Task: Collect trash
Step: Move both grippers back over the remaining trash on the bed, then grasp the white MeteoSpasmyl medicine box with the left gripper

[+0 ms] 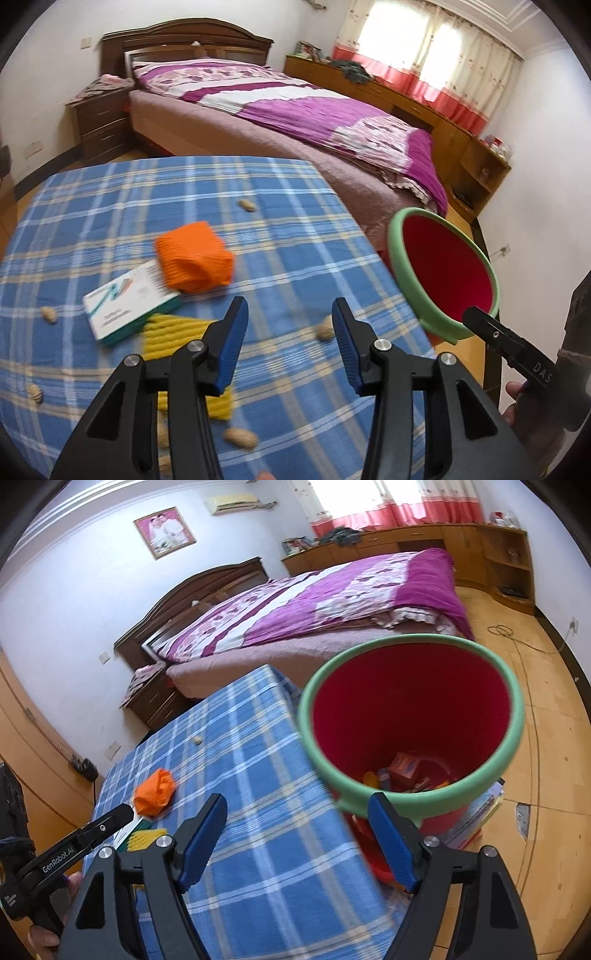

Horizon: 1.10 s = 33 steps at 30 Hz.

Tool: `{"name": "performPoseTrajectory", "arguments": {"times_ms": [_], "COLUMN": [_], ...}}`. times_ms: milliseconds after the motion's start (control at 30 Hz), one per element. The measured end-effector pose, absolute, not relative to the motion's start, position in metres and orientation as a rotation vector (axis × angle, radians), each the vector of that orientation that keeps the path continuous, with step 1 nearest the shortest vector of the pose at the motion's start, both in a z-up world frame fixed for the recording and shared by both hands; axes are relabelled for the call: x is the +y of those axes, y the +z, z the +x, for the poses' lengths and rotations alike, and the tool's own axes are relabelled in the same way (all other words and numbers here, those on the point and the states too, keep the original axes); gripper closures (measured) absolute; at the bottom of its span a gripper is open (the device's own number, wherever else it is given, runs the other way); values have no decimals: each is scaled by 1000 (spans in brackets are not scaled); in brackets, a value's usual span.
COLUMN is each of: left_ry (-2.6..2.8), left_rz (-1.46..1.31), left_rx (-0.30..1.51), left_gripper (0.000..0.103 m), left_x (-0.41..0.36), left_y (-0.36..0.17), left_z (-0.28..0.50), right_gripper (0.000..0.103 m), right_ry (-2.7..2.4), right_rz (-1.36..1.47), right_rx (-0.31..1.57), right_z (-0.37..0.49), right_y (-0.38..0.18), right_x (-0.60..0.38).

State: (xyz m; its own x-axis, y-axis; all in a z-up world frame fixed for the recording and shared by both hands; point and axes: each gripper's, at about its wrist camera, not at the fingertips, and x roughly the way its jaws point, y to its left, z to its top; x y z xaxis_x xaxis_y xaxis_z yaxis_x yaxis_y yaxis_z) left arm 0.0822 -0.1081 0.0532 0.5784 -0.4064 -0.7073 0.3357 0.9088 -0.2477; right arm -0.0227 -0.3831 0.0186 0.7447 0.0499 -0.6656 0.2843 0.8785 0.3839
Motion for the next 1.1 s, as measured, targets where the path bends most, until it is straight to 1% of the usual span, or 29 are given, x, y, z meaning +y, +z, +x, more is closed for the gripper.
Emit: {"name": "performPoseTrajectory", "arguments": {"times_ms": [67,167,367,433,500,667,900,1100], "left_ry": [-418,-383,-319,-303,-281,-237,-218,-255], "left_rz": [-96,-99,-99,-101,-104,-44,-29,41], "left_rx": [847,841,837,844,847,853,887,941], "left_gripper": [55,47,46,44,39,32,31,31], "left_x": [-98,-78,-40,-31,-20,-7,0,-12], "left_y": [53,52,48,45,42,33,17,2], "left_z": [82,84,90,92,96,109,137,146], "right_gripper": [21,20,17,15,14,14,14,14], "right_ry": [-117,-96,-59,-53,-46,-31,-30,-47], "right_rz": [477,463,433,423,415,390,377,387], "right_rx": [735,745,770,776,779,796,816,821], "right_z": [-19,-14,-4,-1,2,7,10,9], "right_y": [19,20,20,20,21,18,14,11], "right_x": [-371,-357,-329,-322,-315,-301,-291,-295]}}
